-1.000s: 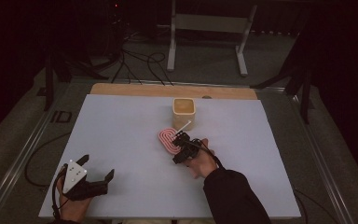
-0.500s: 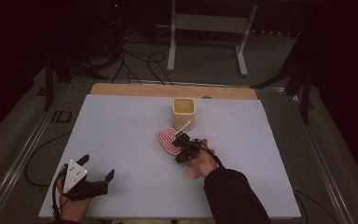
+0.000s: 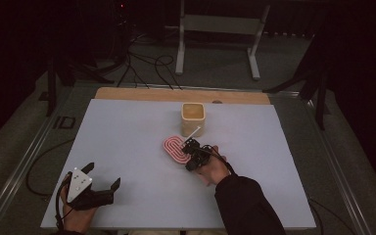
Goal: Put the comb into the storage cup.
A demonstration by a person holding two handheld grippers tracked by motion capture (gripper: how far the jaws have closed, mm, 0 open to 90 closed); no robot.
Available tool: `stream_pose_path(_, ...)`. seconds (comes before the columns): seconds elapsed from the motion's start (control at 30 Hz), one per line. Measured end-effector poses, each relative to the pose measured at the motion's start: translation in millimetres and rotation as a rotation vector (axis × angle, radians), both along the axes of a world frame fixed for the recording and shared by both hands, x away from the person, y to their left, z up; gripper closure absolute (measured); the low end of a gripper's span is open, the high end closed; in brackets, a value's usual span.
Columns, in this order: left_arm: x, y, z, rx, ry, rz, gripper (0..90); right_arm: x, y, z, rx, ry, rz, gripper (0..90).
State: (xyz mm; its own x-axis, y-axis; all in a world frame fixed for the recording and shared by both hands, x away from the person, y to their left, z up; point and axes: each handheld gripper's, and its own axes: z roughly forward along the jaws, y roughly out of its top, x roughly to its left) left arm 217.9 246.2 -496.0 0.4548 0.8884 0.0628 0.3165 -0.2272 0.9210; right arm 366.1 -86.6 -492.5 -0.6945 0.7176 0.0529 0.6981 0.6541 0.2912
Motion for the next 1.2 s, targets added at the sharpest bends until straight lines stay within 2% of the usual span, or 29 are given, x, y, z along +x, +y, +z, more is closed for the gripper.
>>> stream_pose_path(0.13, 0.2, -1.0, -0.4, 0.001, 0.000, -0.002, 0.2, -0.2, 1.2, -0.5, 0.000, -0.002, -0.002, 65.1)
stream_pose_path(0.3, 0.0, -1.0, -0.3, 0.002, 0.001, -0.001, 0.2, -3.1, 3.8, -0.7, -0.019, -0.028, 0.004, 68.3)
stream_pose_path(0.87, 0.2, -1.7, -0.8, 0.008, 0.006, 0.000, 0.2, -10.6, 2.2, 0.5, 0.003, -0.073, 0.033, 69.8)
stream_pose_path(1.2, 0.1, -1.6, -0.8, 0.009, 0.006, 0.001, 0.2, -14.0, 1.1, 5.7, 0.037, -0.096, 0.020, 69.8)
